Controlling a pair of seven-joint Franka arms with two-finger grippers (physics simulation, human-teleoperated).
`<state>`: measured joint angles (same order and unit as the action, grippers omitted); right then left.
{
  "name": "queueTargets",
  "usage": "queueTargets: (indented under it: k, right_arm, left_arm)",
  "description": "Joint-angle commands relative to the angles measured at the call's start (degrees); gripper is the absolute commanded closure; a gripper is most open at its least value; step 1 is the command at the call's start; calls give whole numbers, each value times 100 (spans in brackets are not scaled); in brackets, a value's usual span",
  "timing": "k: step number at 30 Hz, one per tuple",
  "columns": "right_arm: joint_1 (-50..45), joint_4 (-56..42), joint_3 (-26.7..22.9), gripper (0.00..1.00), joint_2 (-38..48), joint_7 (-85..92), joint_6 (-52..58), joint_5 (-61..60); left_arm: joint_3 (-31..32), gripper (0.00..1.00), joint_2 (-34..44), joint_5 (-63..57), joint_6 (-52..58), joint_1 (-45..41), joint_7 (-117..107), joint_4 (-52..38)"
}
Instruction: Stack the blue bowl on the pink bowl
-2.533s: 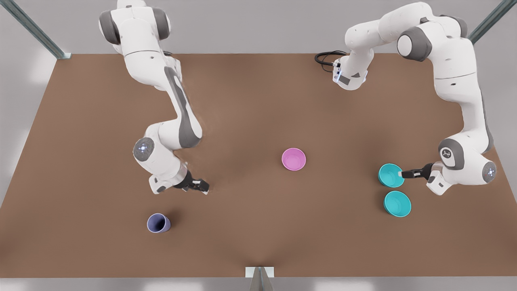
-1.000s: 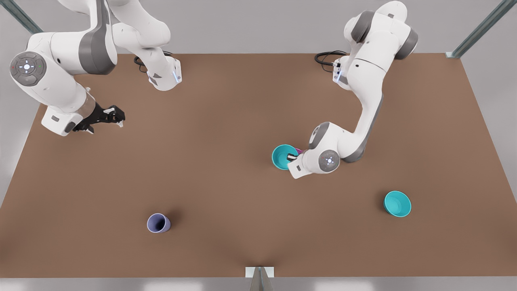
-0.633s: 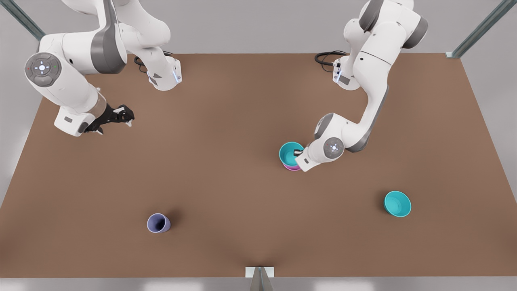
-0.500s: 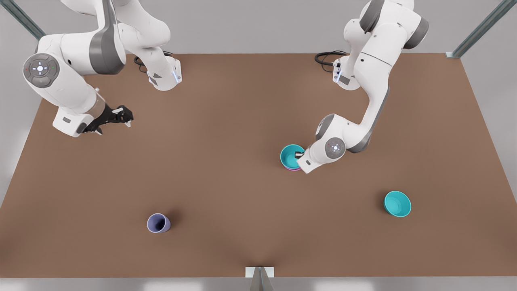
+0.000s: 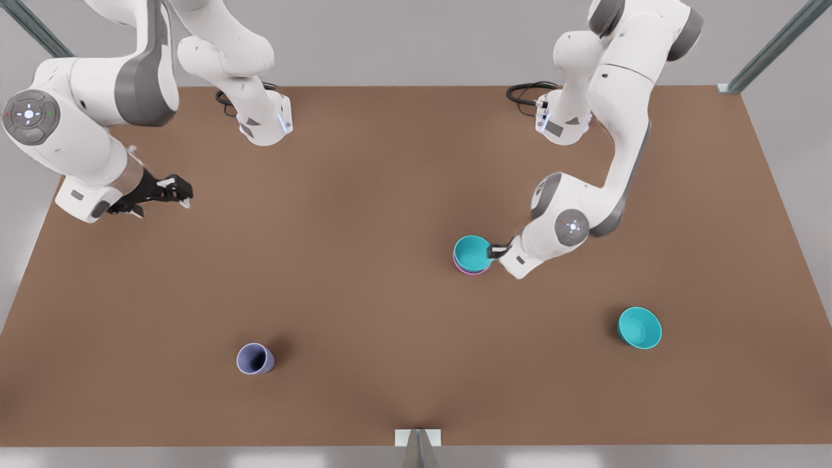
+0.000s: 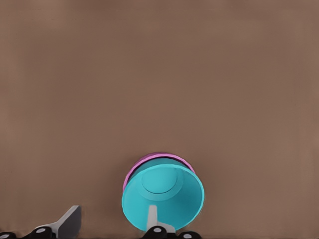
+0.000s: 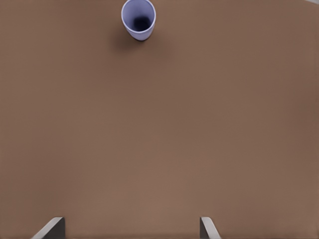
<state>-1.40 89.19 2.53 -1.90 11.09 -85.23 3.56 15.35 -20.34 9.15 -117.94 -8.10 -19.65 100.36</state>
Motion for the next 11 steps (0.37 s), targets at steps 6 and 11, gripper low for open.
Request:
queueTargets:
  k: [6, 11]
  right_arm:
    - [-194, -6, 10, 0, 6, -1, -3, 4]
    - [-194, 37, 10, 0, 6, -1, -3, 4]
  left_arm:
    - [21, 0, 743, -1205, 4103, 819, 585, -2387]
    - [-23, 0, 1112, -1161, 4130, 669, 576, -2407]
